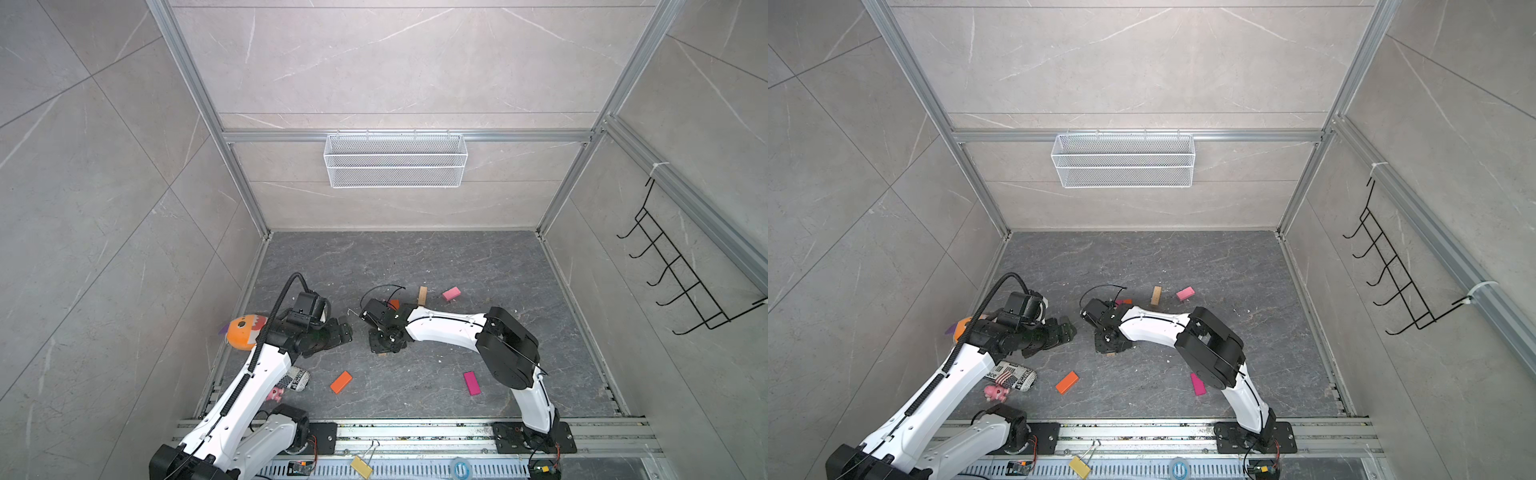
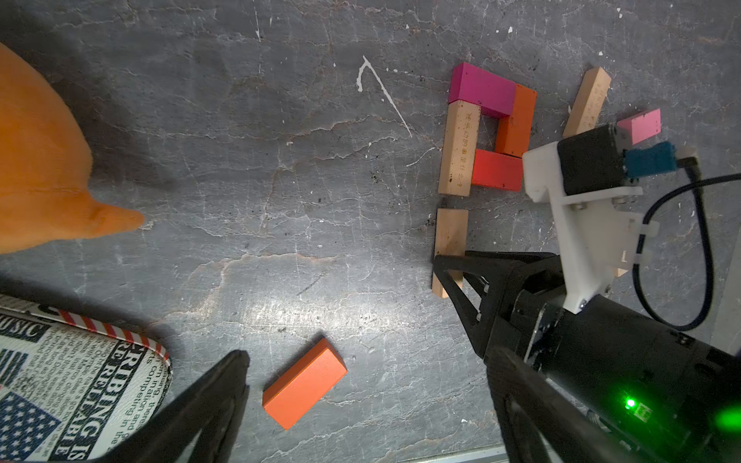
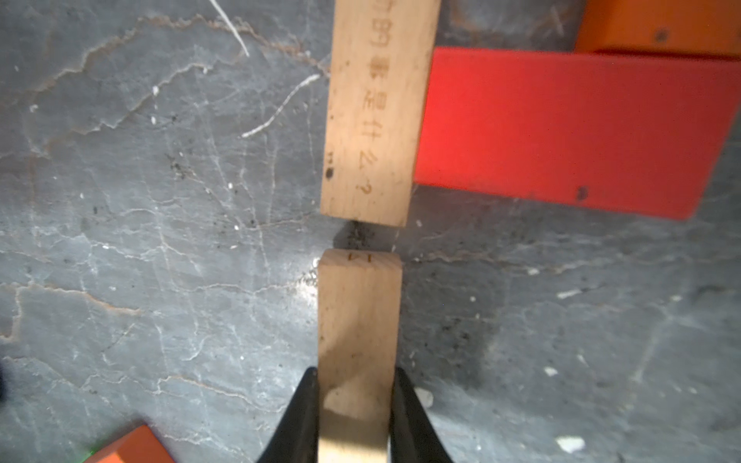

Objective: Assemble the letter p with building blocks
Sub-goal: Assemble the building block at the center of the board.

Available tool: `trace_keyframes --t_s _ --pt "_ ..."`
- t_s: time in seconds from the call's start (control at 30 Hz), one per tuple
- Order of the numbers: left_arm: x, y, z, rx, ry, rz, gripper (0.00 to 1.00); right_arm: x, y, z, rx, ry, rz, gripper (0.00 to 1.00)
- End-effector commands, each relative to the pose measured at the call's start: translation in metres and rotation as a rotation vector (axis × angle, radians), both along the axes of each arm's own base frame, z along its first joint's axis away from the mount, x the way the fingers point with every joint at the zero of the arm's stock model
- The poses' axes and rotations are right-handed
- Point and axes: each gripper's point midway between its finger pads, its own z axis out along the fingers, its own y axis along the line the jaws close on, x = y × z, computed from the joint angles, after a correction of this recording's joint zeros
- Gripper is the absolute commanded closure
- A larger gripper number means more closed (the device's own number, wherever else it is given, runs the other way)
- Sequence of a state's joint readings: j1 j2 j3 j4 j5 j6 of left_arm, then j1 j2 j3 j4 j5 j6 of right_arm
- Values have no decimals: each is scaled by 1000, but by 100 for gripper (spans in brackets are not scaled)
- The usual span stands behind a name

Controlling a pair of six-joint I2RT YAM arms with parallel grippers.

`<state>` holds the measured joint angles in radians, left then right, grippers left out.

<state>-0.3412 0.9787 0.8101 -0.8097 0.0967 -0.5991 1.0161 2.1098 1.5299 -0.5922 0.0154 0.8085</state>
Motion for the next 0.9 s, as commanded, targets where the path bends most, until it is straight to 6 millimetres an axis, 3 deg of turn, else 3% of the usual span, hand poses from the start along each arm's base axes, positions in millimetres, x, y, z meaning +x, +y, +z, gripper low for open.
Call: trace_keyframes --t_s 0.0,0.4,0.63,0.77,0.87 --pt "5 0 8 -7 -22 5 4 2 -3 -6 -41 -5 -9 73" --pt "6 -1 8 -9 -19 5 4 4 6 3 2 -2 2 57" --pt "6 1 11 -20 -32 17 0 6 8 44 86 -52 29 40" --pt "4 -3 9 -51 -43 12 1 8 -10 69 150 -84 49 29" --pt "5 -13 5 -114 -39 1 6 8 -30 72 217 -76 65 22"
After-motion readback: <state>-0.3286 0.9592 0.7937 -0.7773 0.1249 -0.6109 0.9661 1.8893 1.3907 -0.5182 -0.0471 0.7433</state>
